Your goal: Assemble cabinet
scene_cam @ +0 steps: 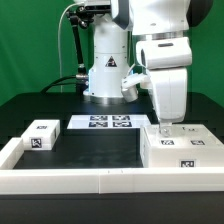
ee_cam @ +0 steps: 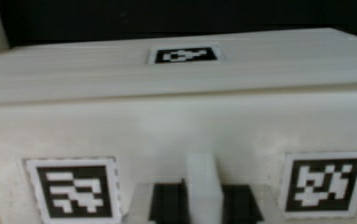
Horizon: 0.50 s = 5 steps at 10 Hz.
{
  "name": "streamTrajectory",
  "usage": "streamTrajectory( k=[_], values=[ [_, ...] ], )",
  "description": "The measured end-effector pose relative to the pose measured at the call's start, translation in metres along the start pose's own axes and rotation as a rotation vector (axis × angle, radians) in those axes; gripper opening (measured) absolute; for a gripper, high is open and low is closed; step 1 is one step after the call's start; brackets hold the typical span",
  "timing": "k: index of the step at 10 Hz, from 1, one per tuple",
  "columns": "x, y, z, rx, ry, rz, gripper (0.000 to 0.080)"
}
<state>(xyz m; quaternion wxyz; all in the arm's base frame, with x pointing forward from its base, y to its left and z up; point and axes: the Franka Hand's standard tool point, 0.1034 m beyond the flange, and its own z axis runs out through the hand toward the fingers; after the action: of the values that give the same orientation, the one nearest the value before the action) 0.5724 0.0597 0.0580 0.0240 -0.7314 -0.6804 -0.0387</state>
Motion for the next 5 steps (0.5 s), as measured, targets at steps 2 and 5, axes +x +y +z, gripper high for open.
streamTrajectory(
  k=[2, 5],
  values=[
    [0.0, -0.0006, 0.001, 0.002, 0.0, 0.0, 0.0298],
    [-0.0001, -0.0008, 0.0014, 0.003, 0.0, 0.0, 0.0613]
  ],
)
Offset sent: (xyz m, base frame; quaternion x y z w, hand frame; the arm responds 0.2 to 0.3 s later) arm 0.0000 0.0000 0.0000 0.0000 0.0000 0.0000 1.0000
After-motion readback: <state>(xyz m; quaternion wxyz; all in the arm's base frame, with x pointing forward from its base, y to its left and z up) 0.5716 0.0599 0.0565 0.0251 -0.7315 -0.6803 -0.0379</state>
